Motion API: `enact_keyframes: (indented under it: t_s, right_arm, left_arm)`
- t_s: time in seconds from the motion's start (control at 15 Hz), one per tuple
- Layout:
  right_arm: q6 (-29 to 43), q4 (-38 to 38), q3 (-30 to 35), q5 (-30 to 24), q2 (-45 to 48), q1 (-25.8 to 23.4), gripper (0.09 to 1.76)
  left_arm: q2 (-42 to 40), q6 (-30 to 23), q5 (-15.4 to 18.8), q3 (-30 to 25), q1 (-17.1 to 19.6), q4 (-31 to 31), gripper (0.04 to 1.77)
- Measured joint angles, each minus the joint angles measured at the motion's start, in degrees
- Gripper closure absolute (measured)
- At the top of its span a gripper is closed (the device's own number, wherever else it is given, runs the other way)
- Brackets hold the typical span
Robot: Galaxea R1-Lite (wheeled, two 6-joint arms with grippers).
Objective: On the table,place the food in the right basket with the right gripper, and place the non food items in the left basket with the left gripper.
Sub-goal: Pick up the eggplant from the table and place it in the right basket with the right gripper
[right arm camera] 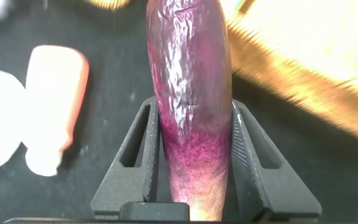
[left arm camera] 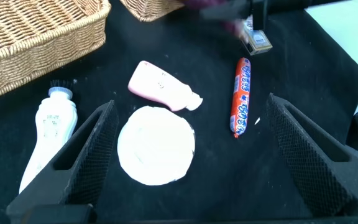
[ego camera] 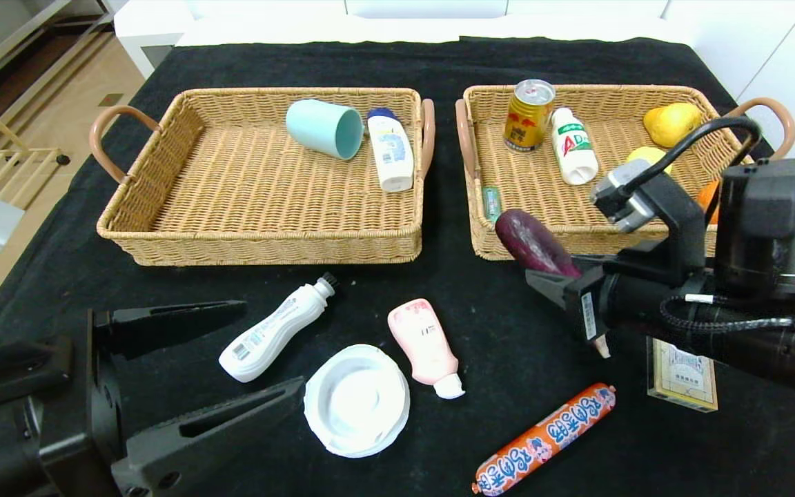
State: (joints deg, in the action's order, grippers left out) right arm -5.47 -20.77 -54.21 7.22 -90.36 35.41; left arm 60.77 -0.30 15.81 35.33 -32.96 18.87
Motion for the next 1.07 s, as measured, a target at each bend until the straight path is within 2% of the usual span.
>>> enact_keyframes:
  t_s: [0.33, 0.47, 0.53, 0.6, 0.67, 0.73, 1.07]
  right_arm:
    - [0.10, 1.73, -7.12, 0.94, 0.50, -3.15, 1.10]
    - [0.16, 4.21, -11.74, 0.94, -0.73, -4.72, 1.10]
    - [0.18, 4.73, -14.09, 0.94, -1.68, -5.64, 1.10]
    - [0.21, 4.92, -16.54, 0.94, -2.89, -6.61, 1.10]
    - [0.21, 5.10, -19.19, 0.91, -4.35, -7.61, 1.10]
    - [0.18, 5.47, -21.25, 0.91, -5.51, -8.44, 1.10]
    - [0.38, 8.22, -32.63, 0.90, -12.03, -11.00, 1.10]
  left_arm:
    - [0.02, 0.00, 0.00, 0.00, 0.00, -0.05, 0.09]
    - [0.00, -0.02, 0.00, -0.02, 0.00, -8.05, 0.09]
    - [0.02, 0.00, 0.00, -0.02, 0.00, -10.12, 0.09]
    - [0.02, 0.00, 0.00, -0.02, 0.00, -8.16, 0.09]
    - [0.04, 0.04, -0.02, 0.04, 0.00, -2.56, 0.09]
    - [0.04, 0.20, 0.00, 0.04, 0.00, -0.27, 0.09]
    - [0.04, 0.30, 0.00, 0.00, 0.00, 0.12, 0.09]
